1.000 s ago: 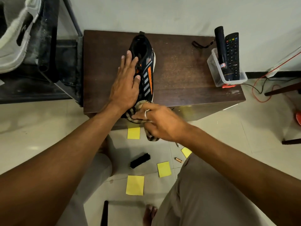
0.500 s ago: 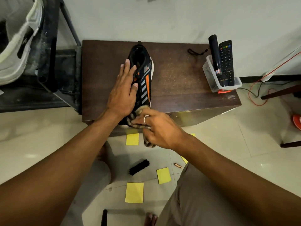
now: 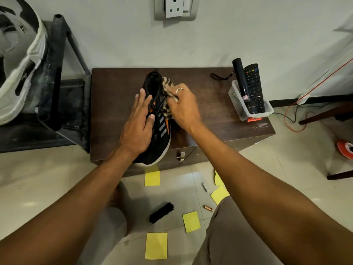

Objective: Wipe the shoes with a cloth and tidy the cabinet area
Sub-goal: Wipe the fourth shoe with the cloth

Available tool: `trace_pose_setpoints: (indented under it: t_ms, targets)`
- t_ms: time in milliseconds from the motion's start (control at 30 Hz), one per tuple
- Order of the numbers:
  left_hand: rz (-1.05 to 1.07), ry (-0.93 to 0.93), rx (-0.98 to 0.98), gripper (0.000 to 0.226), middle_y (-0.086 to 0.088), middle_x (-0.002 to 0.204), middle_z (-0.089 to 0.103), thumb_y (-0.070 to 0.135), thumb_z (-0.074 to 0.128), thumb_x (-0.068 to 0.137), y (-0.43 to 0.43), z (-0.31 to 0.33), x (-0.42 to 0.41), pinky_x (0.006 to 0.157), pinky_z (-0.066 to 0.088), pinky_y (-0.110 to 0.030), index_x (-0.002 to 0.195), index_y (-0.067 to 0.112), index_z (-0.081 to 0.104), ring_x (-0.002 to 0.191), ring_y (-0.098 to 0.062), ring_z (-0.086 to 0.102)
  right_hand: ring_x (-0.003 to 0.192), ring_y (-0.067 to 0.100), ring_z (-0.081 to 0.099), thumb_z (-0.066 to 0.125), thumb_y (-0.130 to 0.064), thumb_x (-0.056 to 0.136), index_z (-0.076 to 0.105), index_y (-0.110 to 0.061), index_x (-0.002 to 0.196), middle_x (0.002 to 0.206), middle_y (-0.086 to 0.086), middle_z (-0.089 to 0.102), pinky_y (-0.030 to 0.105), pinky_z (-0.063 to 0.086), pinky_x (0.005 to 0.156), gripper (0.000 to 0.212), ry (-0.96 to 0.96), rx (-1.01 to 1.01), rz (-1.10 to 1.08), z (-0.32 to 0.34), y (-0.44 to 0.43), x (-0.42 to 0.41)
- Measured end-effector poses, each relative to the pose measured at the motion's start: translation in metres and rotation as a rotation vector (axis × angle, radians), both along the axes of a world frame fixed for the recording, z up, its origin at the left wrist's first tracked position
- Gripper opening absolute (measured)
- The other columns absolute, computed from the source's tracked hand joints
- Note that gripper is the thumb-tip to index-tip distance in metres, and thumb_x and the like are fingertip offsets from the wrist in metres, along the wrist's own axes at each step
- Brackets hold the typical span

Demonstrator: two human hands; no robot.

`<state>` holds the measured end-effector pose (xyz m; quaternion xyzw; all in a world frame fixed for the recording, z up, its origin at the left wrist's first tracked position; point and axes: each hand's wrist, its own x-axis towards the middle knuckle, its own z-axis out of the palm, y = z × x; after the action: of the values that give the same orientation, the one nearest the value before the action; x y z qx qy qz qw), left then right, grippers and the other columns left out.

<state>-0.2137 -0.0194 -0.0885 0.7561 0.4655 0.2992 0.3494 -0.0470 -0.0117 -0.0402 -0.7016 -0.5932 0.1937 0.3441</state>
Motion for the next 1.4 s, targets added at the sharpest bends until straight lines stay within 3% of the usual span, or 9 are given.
trace_pose_setpoints:
  t_ms: [300,433,567,667,733,900,1100,1267,1400]
  targets:
    - [-0.002,0.028,0.024,0.058,0.01,0.17,0.0,0.016,0.041,0.108,-0.001,0.001,0.001,0.119,0.011,-0.023,0.162,0.02,0.02,0.155,-0.004,-0.005,0.106,0.019,0.064,0.062,-0.01,0.091,0.076,-0.013,0.118,0.119,-0.001,0.064,0.033,0.053,0.094,0.03,-0.317,-0.137,0.468,0.004,-0.022,0.021]
    - [0.009,0.027,0.026,0.057,0.01,0.17,0.0,0.016,0.041,0.108,-0.002,0.003,0.001,0.116,0.011,-0.017,0.162,0.021,0.02,0.154,-0.002,-0.004,0.093,0.009,0.061,0.064,-0.011,0.089,0.079,-0.018,0.11,0.108,-0.006,0.065,0.024,0.051,0.087,0.026,-0.413,-0.279,0.758,0.034,-0.009,0.032]
    - [0.013,0.028,0.03,0.057,0.011,0.17,0.0,0.017,0.04,0.109,-0.002,0.004,0.0,0.113,0.007,-0.008,0.162,0.021,0.02,0.154,-0.002,-0.004,0.08,0.001,0.058,0.059,-0.007,0.09,0.078,-0.014,0.108,0.097,-0.007,0.06,0.013,0.047,0.077,0.028,-0.132,0.101,0.23,0.03,0.004,0.027]
    - [0.009,0.028,0.023,0.057,0.009,0.17,0.0,0.016,0.04,0.108,-0.002,0.005,-0.001,0.108,0.003,0.001,0.161,0.02,0.021,0.155,-0.004,-0.004,0.087,0.01,0.061,0.058,-0.006,0.093,0.074,-0.007,0.115,0.104,-0.003,0.059,0.029,0.055,0.085,0.026,-0.001,0.087,-0.122,-0.001,0.002,0.002]
    - [0.005,0.022,0.019,0.057,0.008,0.17,0.0,0.015,0.04,0.108,-0.002,0.004,0.001,0.108,0.002,0.002,0.161,0.02,0.02,0.155,-0.005,-0.004,0.097,0.015,0.064,0.058,-0.006,0.094,0.072,-0.008,0.122,0.11,0.0,0.061,0.035,0.056,0.091,0.032,0.02,0.014,-0.073,-0.015,-0.007,-0.011]
    - [0.018,0.035,0.014,0.058,0.009,0.17,-0.001,0.015,0.041,0.108,-0.001,0.004,0.001,0.105,0.001,0.004,0.161,0.02,0.02,0.155,-0.004,-0.005,0.108,0.009,0.061,0.058,-0.008,0.093,0.074,-0.016,0.123,0.115,-0.008,0.061,0.023,0.049,0.098,0.035,-0.103,-0.117,0.191,-0.001,-0.021,0.004]
    - [-0.009,0.079,-0.062,0.057,0.01,0.17,0.003,0.021,0.035,0.104,0.003,0.014,0.003,0.124,0.007,-0.027,0.161,0.022,0.024,0.154,-0.003,-0.002,0.11,0.01,0.064,0.061,-0.007,0.089,0.079,-0.018,0.112,0.118,-0.004,0.069,0.023,0.048,0.101,0.032,-0.276,-0.292,0.533,0.026,-0.024,0.024]
    - [0.09,0.081,-0.112,0.054,-0.004,0.165,0.027,0.046,0.024,0.106,0.011,0.046,0.014,0.124,0.01,-0.032,0.137,0.018,0.059,0.154,-0.017,0.019,0.094,0.002,0.067,0.057,-0.005,0.091,0.079,-0.021,0.106,0.106,-0.013,0.069,0.019,0.054,0.087,0.031,0.051,-0.23,0.256,0.027,-0.03,0.038]
    - [0.125,0.15,-0.021,0.046,0.004,0.156,0.038,0.063,0.039,0.101,0.003,0.033,0.025,0.098,0.047,-0.044,0.104,0.021,0.057,0.131,-0.021,0.051,0.108,0.007,0.065,0.063,-0.013,0.095,0.074,-0.015,0.119,0.116,-0.001,0.068,0.029,0.053,0.099,0.027,0.114,0.0,-0.017,0.013,-0.02,0.04]
